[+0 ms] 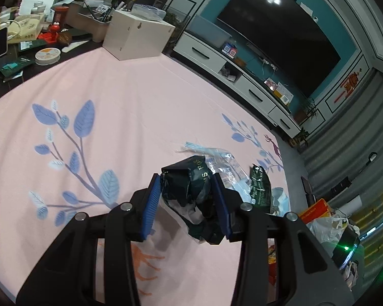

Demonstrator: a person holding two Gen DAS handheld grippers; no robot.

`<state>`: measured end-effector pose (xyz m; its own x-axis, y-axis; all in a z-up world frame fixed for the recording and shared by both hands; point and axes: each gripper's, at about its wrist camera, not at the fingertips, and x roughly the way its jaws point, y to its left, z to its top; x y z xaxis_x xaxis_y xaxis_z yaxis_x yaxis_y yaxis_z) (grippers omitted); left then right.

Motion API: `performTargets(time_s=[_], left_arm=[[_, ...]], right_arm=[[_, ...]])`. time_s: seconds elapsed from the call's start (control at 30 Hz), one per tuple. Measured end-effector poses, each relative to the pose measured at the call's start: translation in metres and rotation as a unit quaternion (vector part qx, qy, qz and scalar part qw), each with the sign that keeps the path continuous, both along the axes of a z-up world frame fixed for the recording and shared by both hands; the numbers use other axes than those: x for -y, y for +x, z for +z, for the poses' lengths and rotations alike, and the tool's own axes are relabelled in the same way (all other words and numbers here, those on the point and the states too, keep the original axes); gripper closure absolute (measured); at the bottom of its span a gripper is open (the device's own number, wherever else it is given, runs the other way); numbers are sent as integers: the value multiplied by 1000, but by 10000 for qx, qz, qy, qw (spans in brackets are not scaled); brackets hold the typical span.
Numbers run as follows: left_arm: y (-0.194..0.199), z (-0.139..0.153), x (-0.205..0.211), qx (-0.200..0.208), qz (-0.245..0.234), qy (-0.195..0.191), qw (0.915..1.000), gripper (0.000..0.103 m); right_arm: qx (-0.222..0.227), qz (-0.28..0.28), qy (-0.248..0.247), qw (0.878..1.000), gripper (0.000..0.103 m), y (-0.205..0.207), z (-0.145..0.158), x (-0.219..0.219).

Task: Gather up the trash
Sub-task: 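Grasp the dark plastic wrapper on the table with the left tool, then grasp the blue face mask with the right tool while the left tool holds the dark wrapper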

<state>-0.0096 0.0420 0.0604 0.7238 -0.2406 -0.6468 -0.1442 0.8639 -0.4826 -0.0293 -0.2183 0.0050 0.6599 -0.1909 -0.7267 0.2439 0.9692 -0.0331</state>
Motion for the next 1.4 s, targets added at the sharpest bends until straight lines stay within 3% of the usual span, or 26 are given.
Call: performTargets(time_s=[0.23, 0.47, 0.67, 0.8, 1.0, 1.07, 1.23, 1.4], left_arm=[[2, -1, -13, -34, 114, -152, 9998, 61], [4, -2, -17, -69, 111, -196, 9997, 61], [9, -7, -11, -194, 17, -140, 9997, 61], [12, -11, -13, -266, 37, -163, 9995, 61], [14, -13, -7, -337, -47, -160, 9993, 61], [14, -13, -6, -333, -58, -133, 9993, 61], [14, -13, -3, -320, -119, -179, 9993, 60], [13, -11, -2, -284, -140, -159, 9994, 60]], right_arm=[[155, 48, 562, 9983, 3, 3, 21, 12], [195, 189, 1174, 9927, 3, 40, 46, 17], [-112, 196, 1293, 9913, 3, 84, 34, 20], [-354, -113, 1295, 9909, 10, 98, 18, 35], [-744, -96, 1746, 9818, 25, 105, -11, 46], [-756, -68, 1678, 9829, 30, 105, -14, 42], [-704, 5, 1381, 9879, 66, 105, -14, 33], [-494, 22, 1392, 9890, 78, 97, -3, 33]])
